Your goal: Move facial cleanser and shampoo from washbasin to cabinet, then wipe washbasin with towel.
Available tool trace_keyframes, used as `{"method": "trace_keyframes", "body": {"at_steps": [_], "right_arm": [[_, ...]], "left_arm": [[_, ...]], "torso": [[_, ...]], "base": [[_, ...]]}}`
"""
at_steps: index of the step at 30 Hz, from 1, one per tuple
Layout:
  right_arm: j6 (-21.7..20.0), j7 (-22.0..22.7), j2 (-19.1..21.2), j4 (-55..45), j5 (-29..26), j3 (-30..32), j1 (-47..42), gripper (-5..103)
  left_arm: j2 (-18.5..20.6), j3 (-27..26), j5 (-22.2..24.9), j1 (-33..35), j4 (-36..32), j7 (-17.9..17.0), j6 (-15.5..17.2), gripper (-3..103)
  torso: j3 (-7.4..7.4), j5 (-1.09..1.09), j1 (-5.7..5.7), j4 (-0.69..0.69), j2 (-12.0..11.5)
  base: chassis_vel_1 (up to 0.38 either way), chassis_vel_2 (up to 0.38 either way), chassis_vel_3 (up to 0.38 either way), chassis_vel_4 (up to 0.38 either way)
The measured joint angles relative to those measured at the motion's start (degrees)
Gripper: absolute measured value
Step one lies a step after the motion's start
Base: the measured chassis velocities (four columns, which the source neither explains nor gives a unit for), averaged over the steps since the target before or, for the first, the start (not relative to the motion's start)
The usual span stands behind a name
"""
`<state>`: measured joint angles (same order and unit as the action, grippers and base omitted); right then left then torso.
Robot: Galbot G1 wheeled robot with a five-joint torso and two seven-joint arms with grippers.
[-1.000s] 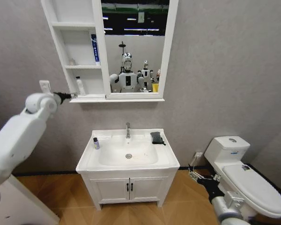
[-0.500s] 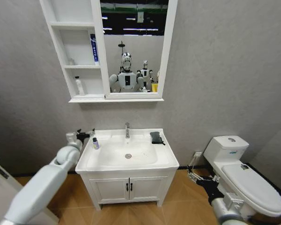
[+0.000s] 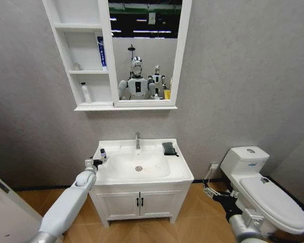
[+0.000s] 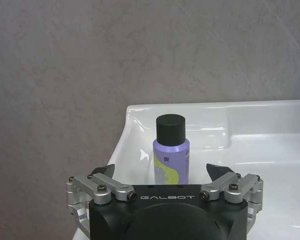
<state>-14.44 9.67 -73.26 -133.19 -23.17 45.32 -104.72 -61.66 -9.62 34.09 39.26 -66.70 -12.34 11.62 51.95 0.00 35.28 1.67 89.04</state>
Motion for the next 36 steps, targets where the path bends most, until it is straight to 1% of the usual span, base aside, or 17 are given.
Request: {"method": "trace_keyframes", "body": {"at_steps": [1, 4, 7, 14, 18, 19, 21, 22, 24, 25, 28, 30, 31, 33, 34, 35, 36], "right_arm": [[0.0, 0.0, 0.0, 0.0, 0.0, 0.0, 0.0, 100], [-0.01, 0.08, -0.41, 0.25, 0.01, 0.03, -0.03, 100], [0.05, 0.15, -0.81, 0.48, 0.15, 0.04, 0.0, 100], [1.6, 0.32, -1.93, 0.72, 0.62, -0.01, -0.51, 100], [1.71, 0.34, -2.03, 0.72, 1.0, -0.01, -0.57, 100], [1.71, 0.37, -2.05, 0.71, 1.18, -0.01, -0.55, 100], [1.59, 0.55, -2.07, 0.61, 1.27, -0.09, -0.41, 100], [1.5, 0.65, -2.1, 0.51, 1.26, -0.17, -0.31, 100], [1.41, 0.73, -2.26, 0.27, 1.21, -0.22, -0.26, 100], [1.41, 0.73, -2.26, 0.27, 1.21, -0.22, -0.26, 100], [1.86, 0.61, -2.55, 0.22, 1.23, -0.06, -0.44, 100], [2.18, 0.49, -2.6, 0.19, 1.23, 0.03, -0.51, 100], [2.33, 0.43, -2.59, 0.08, 1.23, 0.12, -0.53, 100], [2.34, 0.4, -2.51, -0.02, 1.21, 0.14, -0.48, 100], [2.34, 0.41, -2.39, -0.08, 1.17, 0.13, -0.29, 100], [2.34, 0.41, -2.39, -0.08, 1.17, 0.13, -0.29, 100], [2.32, 0.52, -2.27, -0.13, 1.15, 0.03, -0.05, 100]], "left_arm": [[0.0, 0.0, 0.0, 0.0, 0.0, 0.0, 0.0, 100], [-1.65, 0.41, -1.18, -2.58, 3.39, 1.14, -0.27, 100], [-2.36, 0.54, -1.83, -4.16, 5.69, 1.92, -0.55, 100], [-3.03, 0.19, -2.56, -6.03, 9.7, 3.93, -1.12, 100], [-3.45, 0.16, -2.67, -6.7, 10.77, 4.81, -1.3, 101], [-3.66, 0.16, -2.82, -6.95, 11.1, 4.97, -1.32, 98], [-4.02, 0.2, -3.08, -7.26, 11.57, 5.1, -1.35, 98], [-4.23, 0.21, -3.2, -7.38, 11.8, 5.1, -1.39, 88], [-4.51, 0.24, -3.43, -7.47, 12.18, 5.12, -1.42, 77], [-4.51, 0.24, -3.43, -7.47, 12.18, 5.12, -1.42, 77], [-4.52, 0.21, -4.37, -7.47, 12.45, 5.77, -2.07, 60], [-4.47, 0.1, -4.73, -7.46, 12.44, 6.21, -2.27, 60], [-4.29, -0.06, -4.79, -7.4, 12.15, 6.37, -2.31, 49], [-4.04, -0.15, -4.79, -7.27, 11.57, 6.38, -2.31, 49], [-3.57, -0.16, -4.66, -6.96, 10.53, 6.33, -2.26, 43], [-3.57, -0.16, -4.66, -6.96, 10.53, 6.33, -2.26, 43], [-2.66, -0.15, -4.26, -6.33, 8.69, 6.31, -1.84, 43]], "torso": [[0.0, 0.0, 0.0, 0.0, 0.0], [0.0, 0.0, 0.0, 0.0, 0.0], [0.0, 0.0, 0.0, 0.0, 0.0], [0.0, 0.0, 0.0, -0.01, 0.0], [0.0, -0.01, 0.0, -0.01, 0.0], [0.0, -0.01, 0.0, -0.01, 0.0], [0.0, 0.0, 0.0, 0.0, 0.0], [0.0, 0.0, 0.0, 0.0, 0.0], [0.0, -0.01, 0.0, 0.0, 0.0], [0.0, -0.01, 0.0, 0.0, 0.0], [0.0, -0.01, 0.0, -0.01, 0.0], [0.0, -0.01, 0.0, 0.0, 0.0], [0.0, -0.01, 0.0, 0.0, 0.0], [0.0, -0.01, 0.0, 0.0, 0.0], [0.0, -0.01, 0.0, 0.0, 0.0], [0.0, -0.01, 0.0, 0.0, 0.0], [0.0, -0.01, 0.0, 0.0, 0.0]], "base": [[0.0, 0.0, 0.0, 0.0], [0.0, 0.0, 0.0, 0.0], [0.0, 0.0, 0.0, 0.0], [0.0, 0.0, 0.0, 0.0], [0.0, 0.0, 0.0, 0.0], [0.0, 0.0, 0.0, 0.0], [0.0, 0.0, 0.0, 0.0], [0.0, 0.0, 0.0, 0.0], [0.0, 0.0, 0.0, 0.0], [0.0, 0.0, 0.0, 0.0], [0.0, 0.0, 0.0, 0.0], [0.0, 0.0, 0.0, 0.0], [0.0, 0.0, 0.0, 0.0], [0.0, 0.0, 0.0, 0.0], [0.0, 0.0, 0.0, 0.0], [0.0, 0.0, 0.0, 0.0], [0.0, 0.0, 0.0, 0.0]]}}
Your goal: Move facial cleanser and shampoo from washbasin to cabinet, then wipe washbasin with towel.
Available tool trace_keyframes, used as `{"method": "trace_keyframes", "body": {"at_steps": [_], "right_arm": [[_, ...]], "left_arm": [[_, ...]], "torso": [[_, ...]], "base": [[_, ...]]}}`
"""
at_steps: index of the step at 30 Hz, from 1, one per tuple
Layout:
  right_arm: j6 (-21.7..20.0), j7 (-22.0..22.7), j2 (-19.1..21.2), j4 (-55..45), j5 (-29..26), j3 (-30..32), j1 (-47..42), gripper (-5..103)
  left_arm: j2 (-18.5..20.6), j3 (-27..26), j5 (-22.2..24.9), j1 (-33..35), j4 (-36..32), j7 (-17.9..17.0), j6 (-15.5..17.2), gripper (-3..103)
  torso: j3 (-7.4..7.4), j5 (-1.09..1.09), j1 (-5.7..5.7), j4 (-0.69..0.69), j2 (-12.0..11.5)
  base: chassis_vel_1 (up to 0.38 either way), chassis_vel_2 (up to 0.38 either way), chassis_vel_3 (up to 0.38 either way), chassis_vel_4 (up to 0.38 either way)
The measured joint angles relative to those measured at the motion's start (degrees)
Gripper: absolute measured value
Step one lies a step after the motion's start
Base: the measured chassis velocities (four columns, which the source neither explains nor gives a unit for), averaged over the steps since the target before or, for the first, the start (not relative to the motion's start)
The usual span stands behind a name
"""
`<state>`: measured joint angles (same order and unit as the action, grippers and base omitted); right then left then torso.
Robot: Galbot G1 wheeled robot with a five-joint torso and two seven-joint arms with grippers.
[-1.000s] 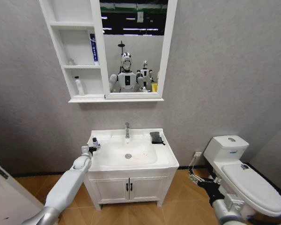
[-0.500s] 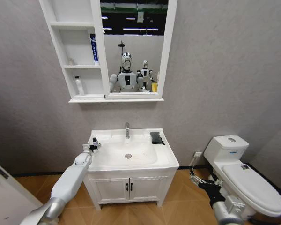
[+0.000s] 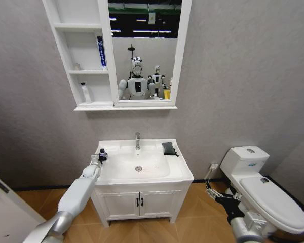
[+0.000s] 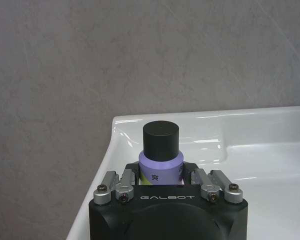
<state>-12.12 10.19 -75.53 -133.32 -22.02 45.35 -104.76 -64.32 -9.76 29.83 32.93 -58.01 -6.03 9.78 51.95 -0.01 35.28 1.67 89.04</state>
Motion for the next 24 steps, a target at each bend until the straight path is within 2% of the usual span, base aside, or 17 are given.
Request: {"method": "trace_keyframes", "body": {"at_steps": [4, 5, 6, 7, 9, 10, 12, 13, 14, 15, 16, 17, 18, 20, 21, 23, 24], "right_arm": [[-0.05, 0.17, 0.05, -0.13, -0.03, -0.34, 0.14, 100], [-0.07, 0.19, 0.02, -0.18, 0.01, -0.4, 0.1, 100], [-0.1, 0.19, -0.02, -0.25, 0.05, -0.45, 0.03, 100], [-0.1, 0.19, -0.02, -0.25, 0.05, -0.45, 0.03, 100], [-0.11, 0.22, 0.02, -0.25, 0.15, -0.5, 0.1, 100], [-0.11, 0.22, 0.02, -0.25, 0.15, -0.5, 0.1, 100], [-0.15, 0.21, 0.05, 0.18, 0.65, -0.72, 0.42, 100], [-0.15, 0.21, 0.05, 0.18, 0.65, -0.72, 0.42, 100], [-0.14, 0.18, 0.04, 0.68, 1.02, -1.02, 0.72, 100], [-0.14, 0.18, 0.04, 0.68, 1.02, -1.02, 0.72, 100], [-0.15, 0.14, 0.02, 0.91, 1.19, -1.23, 0.87, 100], [-0.15, -0.12, -0.07, 1.28, 1.71, -1.51, 1.07, 100], [-0.15, -0.12, -0.07, 1.28, 1.71, -1.51, 1.07, 100], [-0.1, -0.41, -0.23, 1.29, 1.92, -1.57, 1.08, 100], [-0.1, -0.41, -0.23, 1.29, 1.92, -1.57, 1.08, 100], [0.1, -0.6, -0.47, 1.21, 1.92, -1.24, 1.02, 100], [0.1, -0.6, -0.47, 1.21, 1.92, -1.24, 1.02, 100]], "left_arm": [[2.14, 0.11, 1.43, 1.53, -4.38, 0.12, 1.35, 43], [3.03, 0.11, 1.98, 2.15, -6.29, -0.45, 1.88, 43], [5.05, 0.08, 3.73, 3.49, -10.97, -2.22, 3.31, 43], [5.05, 0.08, 3.73, 3.49, -10.97, -2.22, 3.31, 43], [11.3, -0.8, 10.47, 6.29, -24.5, -8.01, 8.06, 43], [11.3, -0.8, 10.47, 6.29, -24.5, -8.01, 8.06, 43], [19.32, -2.23, 15.35, 8.01, -35.36, -13.2, 12.98, 43], [19.32, -2.23, 15.35, 8.01, -35.36, -13.2, 12.98, 43], [24.31, -2.63, 19.45, 7.69, -41.55, -15.85, 16.76, 43], [24.31, -2.63, 19.45, 7.69, -41.55, -15.85, 16.76, 43], [26.49, -2.62, 22.25, 6.79, -44.36, -17.32, 19.03, 43], [30.46, -1.82, 29.7, 2.97, -48.84, -20.49, 23.85, 43], [30.46, -1.82, 29.7, 2.97, -48.84, -20.49, 23.85, 43], [34.16, 0.85, 39.51, -5.24, -50.86, -23.57, 28.44, 43], [34.16, 0.85, 39.51, -5.24, -50.86, -23.57, 28.44, 43], [35.96, 4.49, 47.49, -16.22, -50.32, -25.8, 31.75, 43], [35.96, 4.49, 47.49, -16.22, -50.32, -25.8, 31.75, 43]], "torso": [[0.0, 0.01, 0.0, -0.03, 0.0], [0.0, 0.0, 0.0, -0.02, 0.0], [0.0, -0.04, 0.0, 0.01, 0.0], [0.0, -0.04, 0.0, 0.01, 0.0], [-0.01, 0.01, 0.0, 0.01, 0.0], [-0.01, 0.01, 0.0, 0.01, 0.0], [-0.01, 0.0, -0.01, -0.04, 0.0], [-0.01, 0.0, -0.01, -0.04, 0.0], [-0.01, -0.01, -0.01, -0.07, 0.0], [-0.01, -0.01, -0.01, -0.07, 0.0], [-0.01, 0.01, -0.02, -0.06, 0.0], [-0.02, 0.03, -0.02, -0.03, 0.01], [-0.02, 0.03, -0.02, -0.03, 0.01], [-0.01, -0.04, -0.02, 0.01, 0.0], [-0.01, -0.04, -0.02, 0.01, 0.0], [-0.01, 0.06, -0.02, 0.0, 0.0], [-0.01, 0.06, -0.02, 0.0, 0.0]], "base": [[0.0, 0.0, 0.0, 0.0], [0.0, 0.0, 0.0, 0.0], [0.0, 0.0, 0.0, 0.0], [0.0, 0.0, 0.0, 0.0], [0.0, 0.0, 0.0, 0.0], [0.0, 0.0, 0.0, 0.0], [0.0, 0.0, 0.0, 0.0], [0.0, 0.0, 0.0, 0.0], [0.0, 0.0, 0.0, 0.0], [0.0, 0.0, 0.0, 0.0], [0.0, 0.0, 0.0, 0.0], [0.0, 0.0, 0.0, 0.0], [0.0, 0.0, 0.0, 0.0], [0.0, 0.0, 0.0, 0.0], [0.0, 0.0, 0.0, 0.0], [0.0, 0.0, 0.0, 0.0], [0.0, 0.0, 0.0, 0.0]]}}
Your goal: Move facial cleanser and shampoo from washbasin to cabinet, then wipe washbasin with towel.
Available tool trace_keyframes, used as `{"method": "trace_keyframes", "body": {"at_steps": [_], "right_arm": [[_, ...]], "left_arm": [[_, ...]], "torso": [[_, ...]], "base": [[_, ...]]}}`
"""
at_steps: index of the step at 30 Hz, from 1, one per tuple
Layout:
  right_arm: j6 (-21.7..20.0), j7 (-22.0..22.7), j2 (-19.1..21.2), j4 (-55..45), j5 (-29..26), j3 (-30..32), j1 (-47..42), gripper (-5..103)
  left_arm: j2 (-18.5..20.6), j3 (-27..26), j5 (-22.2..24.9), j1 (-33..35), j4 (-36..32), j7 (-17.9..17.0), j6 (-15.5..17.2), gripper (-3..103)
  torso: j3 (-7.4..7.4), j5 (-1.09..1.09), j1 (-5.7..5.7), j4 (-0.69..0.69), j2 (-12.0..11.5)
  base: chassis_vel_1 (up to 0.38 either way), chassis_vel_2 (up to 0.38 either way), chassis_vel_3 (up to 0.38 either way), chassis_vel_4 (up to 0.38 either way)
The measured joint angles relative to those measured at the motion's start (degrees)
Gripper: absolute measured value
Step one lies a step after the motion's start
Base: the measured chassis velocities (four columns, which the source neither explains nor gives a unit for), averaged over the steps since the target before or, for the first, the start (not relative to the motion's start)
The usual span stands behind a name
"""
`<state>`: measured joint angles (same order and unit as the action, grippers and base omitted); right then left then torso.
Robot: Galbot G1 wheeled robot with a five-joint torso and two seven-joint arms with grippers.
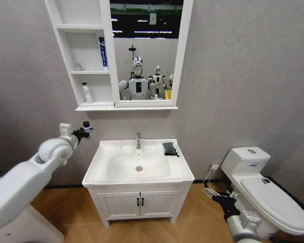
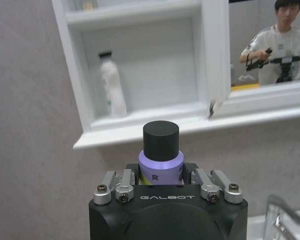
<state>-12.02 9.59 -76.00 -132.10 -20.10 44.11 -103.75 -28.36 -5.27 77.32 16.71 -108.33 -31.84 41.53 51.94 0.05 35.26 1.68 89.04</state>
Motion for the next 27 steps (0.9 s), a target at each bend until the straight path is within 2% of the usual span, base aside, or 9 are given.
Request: {"method": "trace_keyframes", "body": {"at_steps": [2, 3, 6, 9, 14, 17, 20, 23, 27], "right_arm": [[0.29, -0.08, -0.08, -0.04, -0.02, 0.42, -0.17, 100], [0.29, -0.08, -0.08, -0.04, -0.02, 0.42, -0.17, 100], [0.42, -0.13, 0.13, -0.01, -0.13, 0.61, 0.0, 100], [0.51, -0.13, 0.15, -0.29, -0.33, 0.8, 0.0, 100], [0.8, -0.12, -0.08, -0.65, -0.78, 1.6, -0.17, 100], [1.71, -0.33, -0.53, -0.12, -0.95, 2.35, -0.42, 100], [1.96, -0.49, -0.72, -0.04, -1.03, 2.5, -0.59, 100], [2.24, -0.66, -0.75, -0.08, -1.38, 2.61, -0.61, 100], [2.15, -0.59, 0.07, -0.13, -1.85, 2.57, 0.18, 100]], "left_arm": [[-0.56, 5.6, 4.12, -10.41, 4.32, -0.45, 0.78, 43], [-0.56, 5.6, 4.12, -10.41, 4.32, -0.45, 0.78, 43], [-5.25, 12.94, 4.96, -22.86, 12.76, 0.44, 0.93, 43], [-10.21, 19.1, 4.98, -29.4, 19.35, 0.88, 0.99, 43], [-16.01, 24.06, 3.14, -34.83, 26.78, 2.95, 1.0, 43], [-22.39, 27.37, -1.53, -39.38, 37.17, 6.96, 0.03, 43], [-24.47, 28.3, -4.63, -40.76, 41.42, 9.18, -0.58, 43], [-28.06, 29.47, -12.3, -42.4, 50.12, 13.61, -2.4, 43], [-30.8, 29.45, -15.62, -42.95, 57.26, 15.46, -3.69, 43]], "torso": [[0.0, -0.07, 0.01, -0.01, 0.0], [0.0, -0.07, 0.01, -0.01, 0.0], [0.01, -0.04, 0.01, -0.02, 0.0], [0.01, -0.05, 0.02, 0.01, 0.0], [0.02, -0.04, 0.03, 0.0, -0.01], [0.02, -0.04, 0.02, 0.0, -0.01], [0.02, -0.03, 0.03, 0.01, -0.01], [0.01, -0.04, 0.02, -0.02, -0.01], [0.01, -0.06, 0.02, -0.03, -0.01]], "base": [[0.0, 0.0, 0.0, 0.0], [0.0, 0.0, 0.0, 0.0], [0.0, 0.0, 0.0, 0.0], [0.0, 0.0, 0.0, 0.0], [0.0, 0.0, 0.0, 0.0], [0.0, 0.0, 0.0, 0.0], [0.0, 0.0, 0.0, 0.0], [0.0, 0.0, 0.0, 0.0], [0.0, 0.0, 0.0, 0.0]]}}
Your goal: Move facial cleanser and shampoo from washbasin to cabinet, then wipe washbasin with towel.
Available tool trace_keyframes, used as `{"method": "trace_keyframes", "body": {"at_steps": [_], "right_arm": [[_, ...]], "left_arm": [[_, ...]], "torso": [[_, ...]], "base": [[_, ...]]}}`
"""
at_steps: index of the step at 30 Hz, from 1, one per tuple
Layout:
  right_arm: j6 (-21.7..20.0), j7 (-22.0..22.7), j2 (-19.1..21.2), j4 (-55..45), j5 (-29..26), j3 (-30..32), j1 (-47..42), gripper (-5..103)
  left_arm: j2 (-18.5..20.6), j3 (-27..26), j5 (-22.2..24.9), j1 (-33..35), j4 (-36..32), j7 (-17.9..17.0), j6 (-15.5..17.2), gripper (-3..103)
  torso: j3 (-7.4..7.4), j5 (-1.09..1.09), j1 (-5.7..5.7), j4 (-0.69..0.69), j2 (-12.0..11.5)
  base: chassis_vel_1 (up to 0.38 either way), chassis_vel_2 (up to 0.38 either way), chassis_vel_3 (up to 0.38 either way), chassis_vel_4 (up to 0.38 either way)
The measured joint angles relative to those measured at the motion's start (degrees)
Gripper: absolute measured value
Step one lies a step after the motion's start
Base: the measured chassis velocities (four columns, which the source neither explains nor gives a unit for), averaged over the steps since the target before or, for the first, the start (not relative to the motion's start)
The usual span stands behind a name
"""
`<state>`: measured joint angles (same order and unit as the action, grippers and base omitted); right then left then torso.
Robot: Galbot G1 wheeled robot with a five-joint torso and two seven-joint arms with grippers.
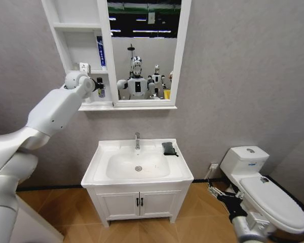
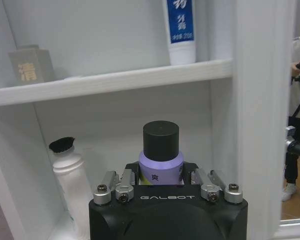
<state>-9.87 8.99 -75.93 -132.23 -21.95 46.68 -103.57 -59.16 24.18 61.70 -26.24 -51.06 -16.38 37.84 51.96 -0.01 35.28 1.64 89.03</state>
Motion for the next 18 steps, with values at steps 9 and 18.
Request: {"method": "trace_keyframes", "body": {"at_steps": [9, 18], "right_arm": [[-0.16, 0.33, 0.62, 0.14, -0.75, 0.55, 0.08, 100], [0.39, 0.21, 0.2, 0.6, -0.74, 1.01, -0.03, 100]], "left_arm": [[-4.6, -1.94, -3.23, -0.79, 8.14, 1.72, -1.54, 43], [-9.04, -5.37, -7.89, -0.89, 17.04, 5.91, -4.69, 43]], "torso": [[-0.01, 0.02, -0.01, 0.04, 0.0], [0.0, 0.01, -0.01, 0.03, 0.0]], "base": [[0.0, 0.0, 0.0, 0.0], [0.0, 0.0, 0.0, 0.0]]}}
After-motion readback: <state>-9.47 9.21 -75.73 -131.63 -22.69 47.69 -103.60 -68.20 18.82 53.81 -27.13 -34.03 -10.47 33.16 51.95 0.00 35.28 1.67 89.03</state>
